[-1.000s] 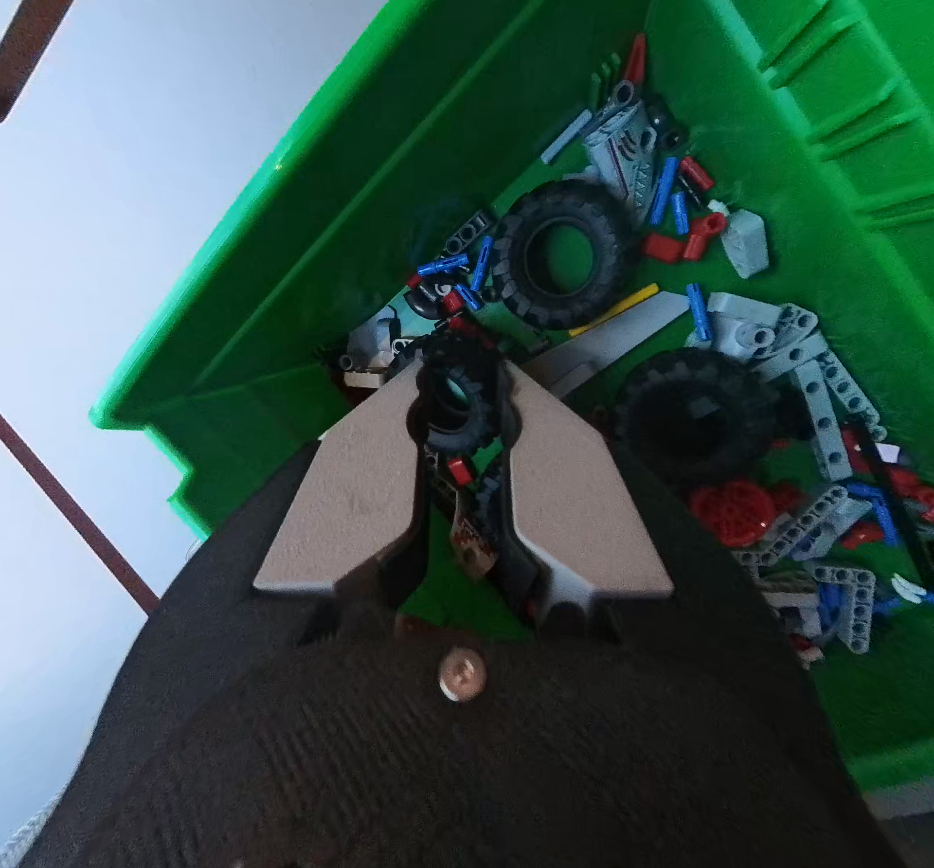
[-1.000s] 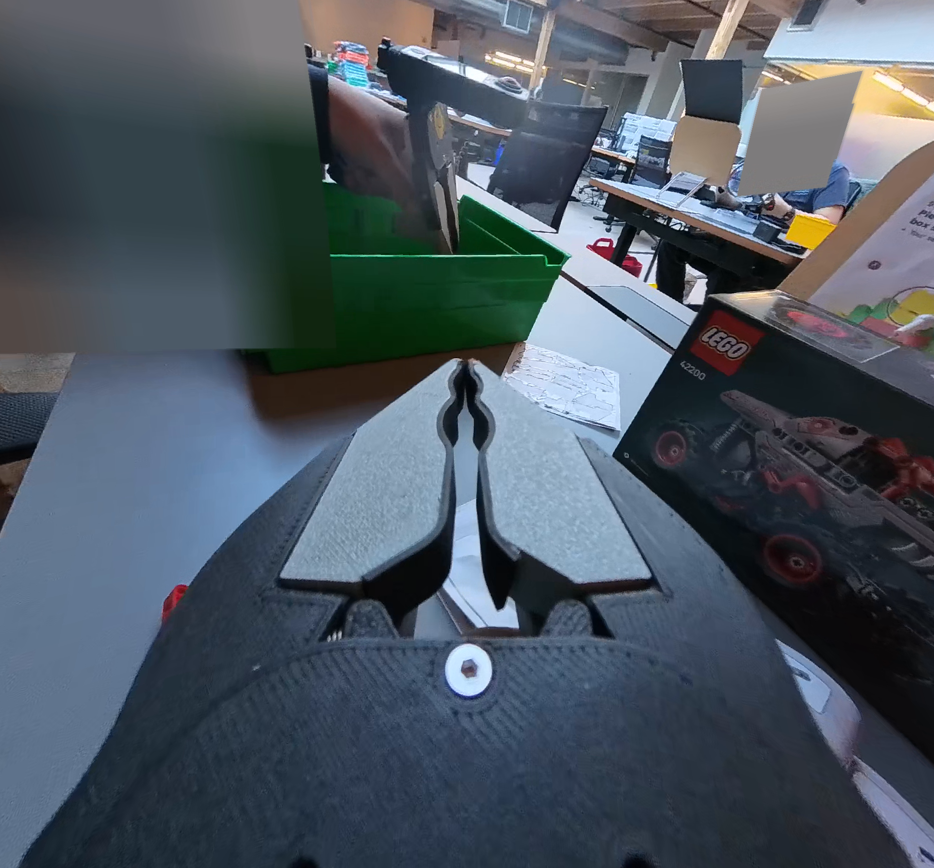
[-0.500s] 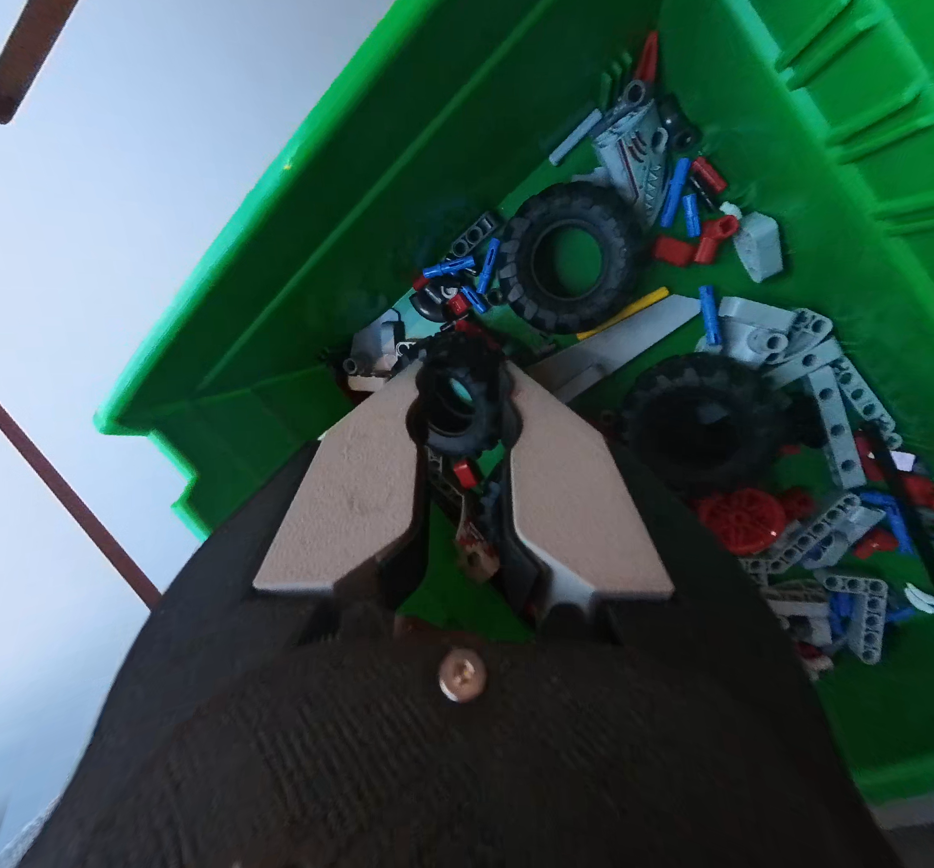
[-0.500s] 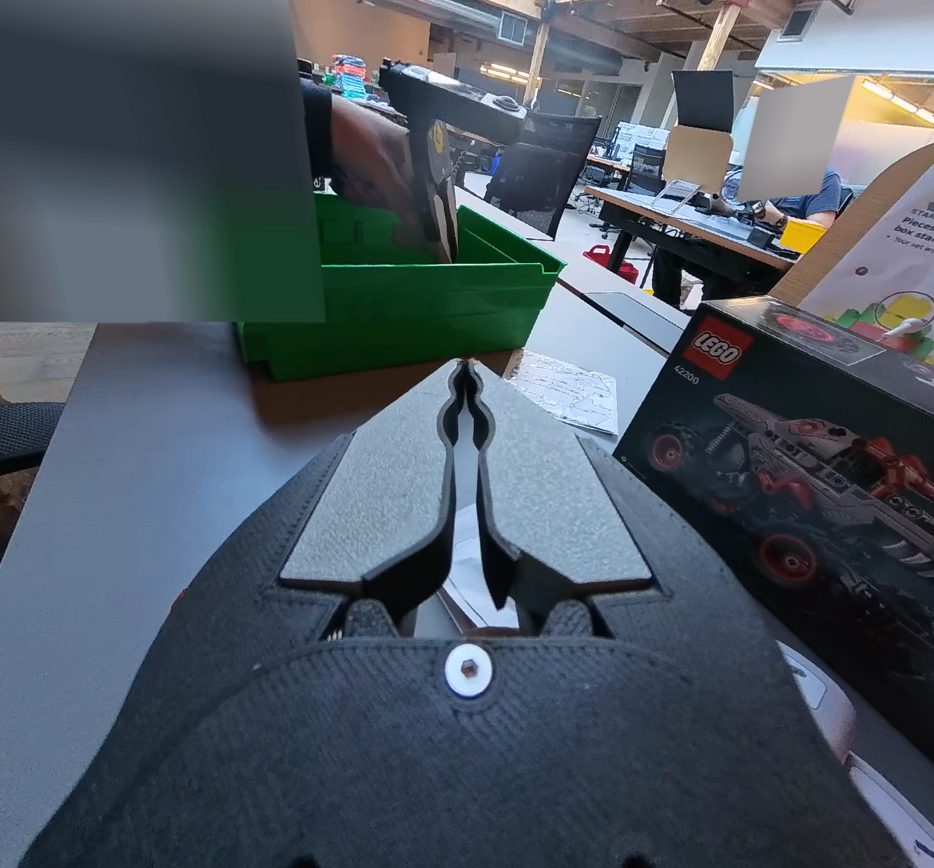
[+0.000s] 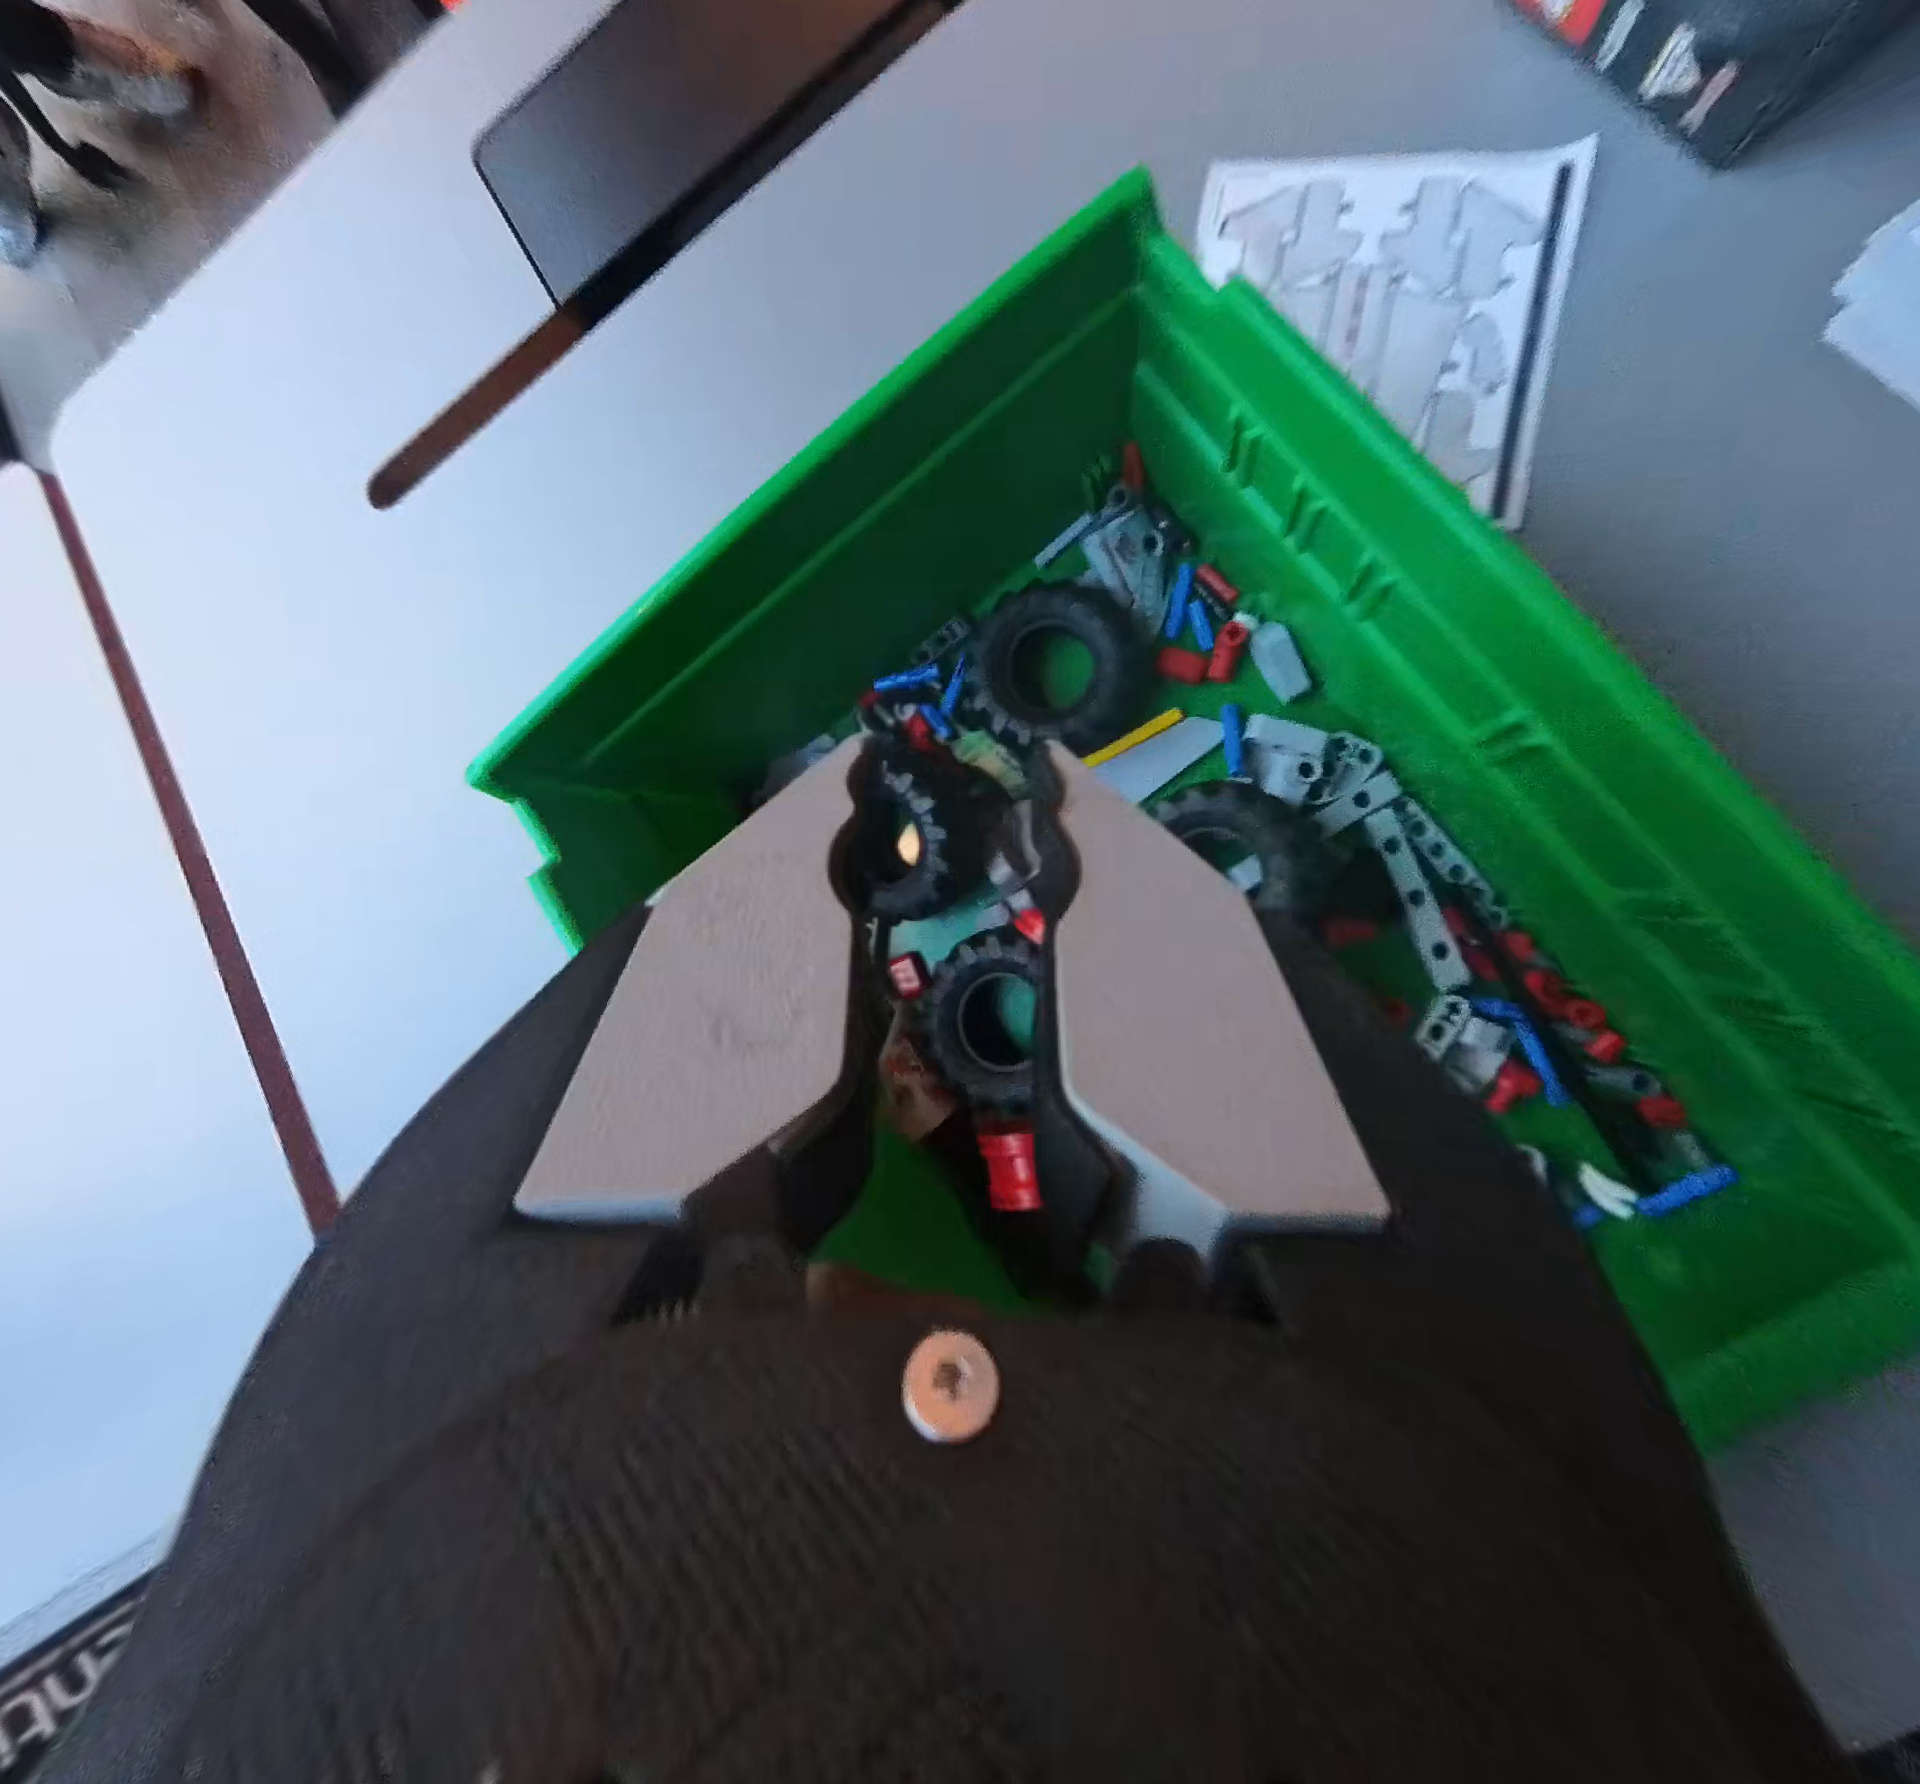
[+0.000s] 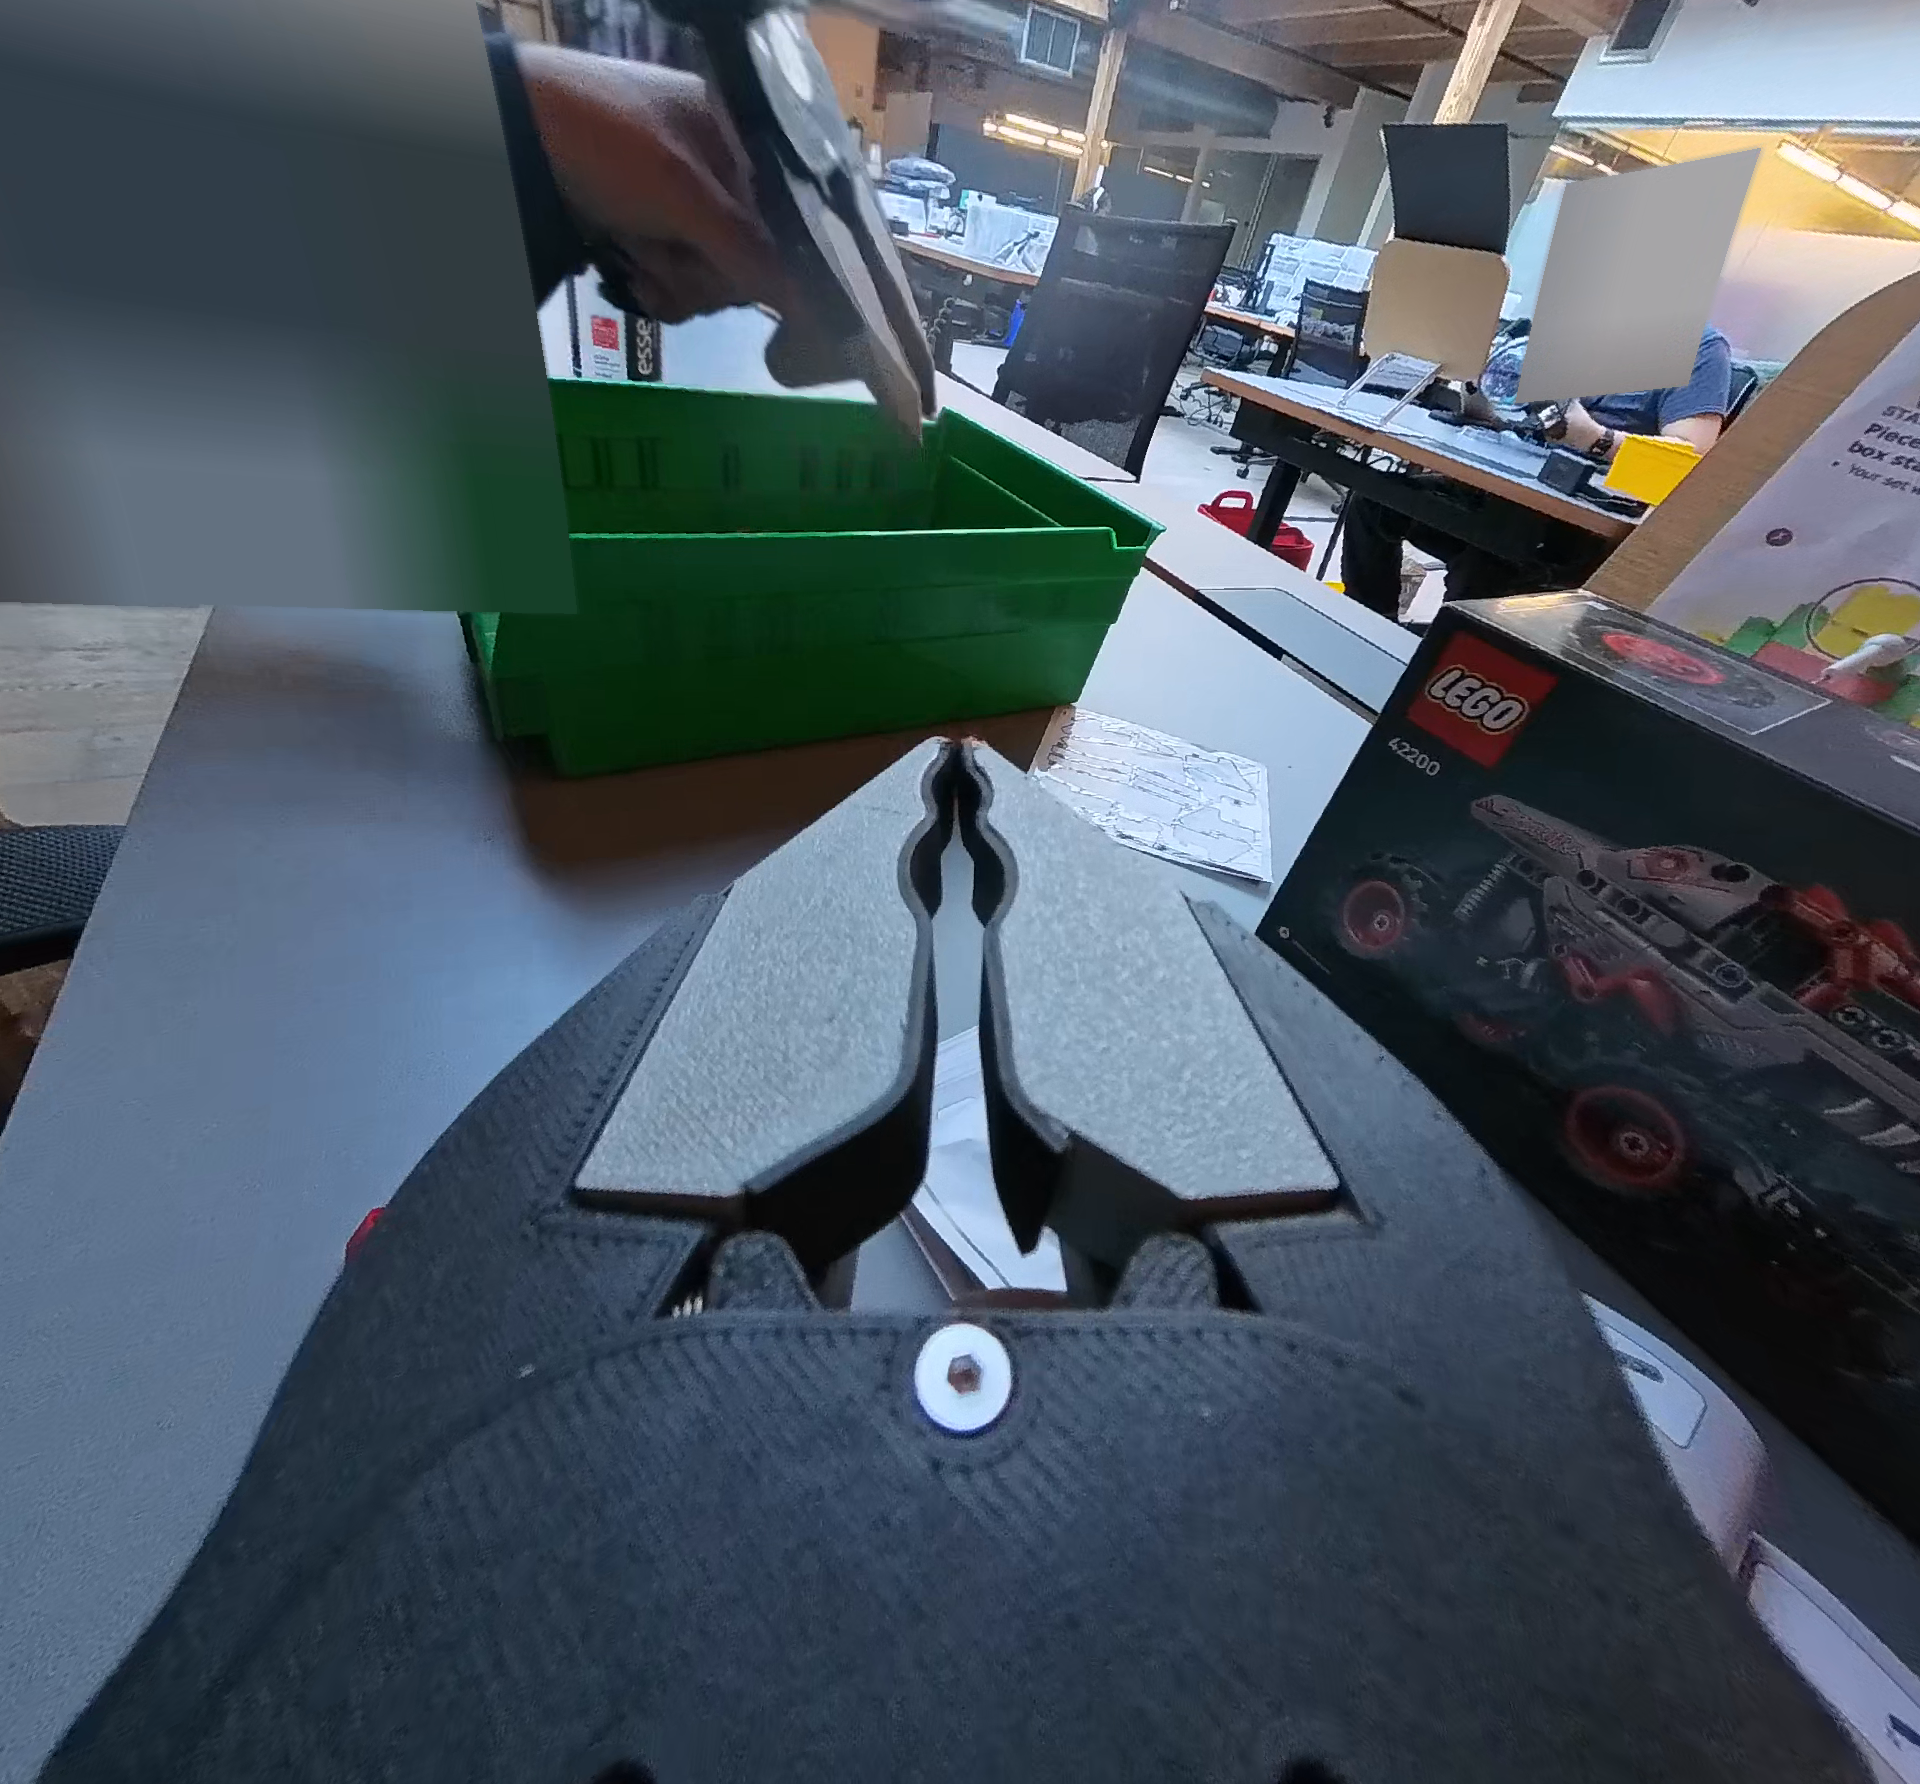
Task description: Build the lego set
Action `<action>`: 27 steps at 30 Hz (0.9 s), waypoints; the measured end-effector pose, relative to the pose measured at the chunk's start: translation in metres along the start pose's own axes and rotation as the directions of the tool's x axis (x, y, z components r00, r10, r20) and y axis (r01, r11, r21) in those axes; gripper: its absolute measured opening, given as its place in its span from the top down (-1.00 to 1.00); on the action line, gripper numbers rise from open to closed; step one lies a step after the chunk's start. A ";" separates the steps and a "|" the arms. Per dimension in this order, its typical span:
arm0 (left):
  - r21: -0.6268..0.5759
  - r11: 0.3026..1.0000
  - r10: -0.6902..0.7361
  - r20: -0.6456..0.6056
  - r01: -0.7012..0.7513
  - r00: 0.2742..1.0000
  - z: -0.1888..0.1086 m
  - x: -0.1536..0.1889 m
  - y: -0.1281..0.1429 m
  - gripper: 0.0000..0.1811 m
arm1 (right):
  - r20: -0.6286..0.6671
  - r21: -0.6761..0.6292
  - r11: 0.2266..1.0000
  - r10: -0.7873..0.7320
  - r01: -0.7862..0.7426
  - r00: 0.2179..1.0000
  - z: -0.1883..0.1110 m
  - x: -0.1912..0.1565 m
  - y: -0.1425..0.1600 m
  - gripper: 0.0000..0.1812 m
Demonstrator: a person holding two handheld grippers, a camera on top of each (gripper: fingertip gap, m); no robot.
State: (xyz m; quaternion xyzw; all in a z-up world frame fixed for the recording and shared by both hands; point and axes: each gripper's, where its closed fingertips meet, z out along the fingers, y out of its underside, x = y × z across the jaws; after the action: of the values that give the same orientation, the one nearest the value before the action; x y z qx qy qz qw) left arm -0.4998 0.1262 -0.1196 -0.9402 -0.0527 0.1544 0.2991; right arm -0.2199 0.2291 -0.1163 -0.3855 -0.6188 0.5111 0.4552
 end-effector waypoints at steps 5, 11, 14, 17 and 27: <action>0.392 0.909 -0.080 -0.161 0.138 0.984 -0.072 0.063 -0.030 0.97 | -0.006 0.011 1.000 0.011 -0.011 1.000 -0.002 0.002 -0.003 1.00; 0.509 0.840 0.092 -0.474 0.187 0.876 -0.091 0.220 -0.048 1.00 | -0.017 0.007 1.000 0.019 -0.019 1.000 -0.001 0.006 -0.001 1.00; 0.509 0.850 0.208 -0.560 0.135 0.802 -0.081 0.299 -0.051 1.00 | -0.040 -0.011 1.000 0.022 -0.022 0.999 -0.002 0.013 0.004 1.00; 0.569 0.823 0.313 -0.468 0.010 0.826 -0.054 0.326 -0.036 1.00 | -0.078 -0.015 0.999 0.031 -0.033 0.996 -0.006 0.024 0.005 1.00; 0.536 0.840 0.403 -0.506 -0.089 0.762 -0.027 0.356 0.018 0.94 | -0.139 -0.057 0.996 0.057 -0.065 0.989 -0.008 0.046 0.017 1.00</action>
State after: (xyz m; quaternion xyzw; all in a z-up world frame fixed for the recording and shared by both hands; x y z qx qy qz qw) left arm -0.1542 0.1646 -0.2014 -0.8328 0.2131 -0.1042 0.5001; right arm -0.2249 0.2783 -0.1250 -0.4524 -0.5896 0.4778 0.4685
